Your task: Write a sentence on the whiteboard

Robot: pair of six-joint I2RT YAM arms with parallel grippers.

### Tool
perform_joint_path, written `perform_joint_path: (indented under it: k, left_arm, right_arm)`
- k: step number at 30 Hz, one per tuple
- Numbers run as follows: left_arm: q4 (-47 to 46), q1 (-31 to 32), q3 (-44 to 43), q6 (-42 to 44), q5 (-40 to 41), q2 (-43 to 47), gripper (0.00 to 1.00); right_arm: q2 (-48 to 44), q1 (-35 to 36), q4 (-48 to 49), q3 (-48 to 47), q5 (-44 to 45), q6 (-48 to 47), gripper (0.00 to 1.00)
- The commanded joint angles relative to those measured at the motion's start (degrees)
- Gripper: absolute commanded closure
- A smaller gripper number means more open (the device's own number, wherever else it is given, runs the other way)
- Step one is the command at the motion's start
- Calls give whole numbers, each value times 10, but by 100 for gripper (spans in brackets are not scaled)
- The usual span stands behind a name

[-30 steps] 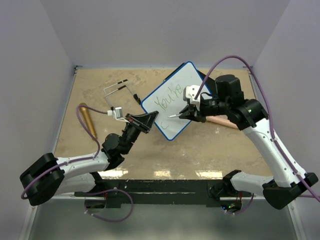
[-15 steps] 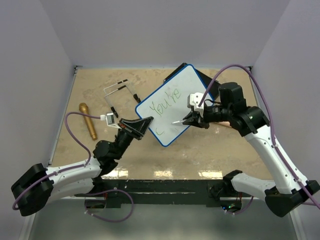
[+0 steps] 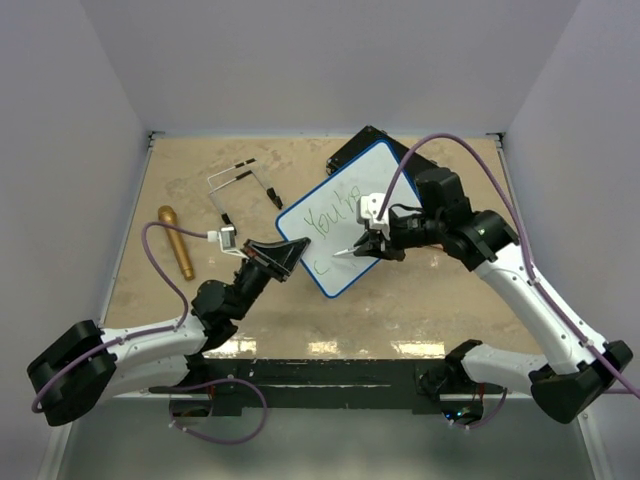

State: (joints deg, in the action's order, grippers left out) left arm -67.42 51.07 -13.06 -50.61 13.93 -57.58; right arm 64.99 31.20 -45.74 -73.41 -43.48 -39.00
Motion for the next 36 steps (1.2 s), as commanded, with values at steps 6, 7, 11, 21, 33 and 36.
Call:
perform_joint_path:
  k: [6,7,11,21,33,36]
  left_arm:
    - [-126,-2,-66,-17,13,-41,100]
    - [-125,-2,-67,-17,14,-41,100]
    - [-128,-2,-72,-17,13,-47,100]
    - [-139,-2,-77,-20,6,-54,100]
    - [-149,-2,-78,-19,7,-58,100]
    - [-148,-2,-78,-16,8,-55,100]
  right_arm:
    - [3,32,35,-15,74,17,100]
    - [-2,33,35,-12,75,17,100]
    - [0,33,39,-11,83,20,100]
    - [15,33,50,-18,96,37,100]
    - [31,44,32,-20,63,22,100]
    - [33,47,24,-18,62,15,100]
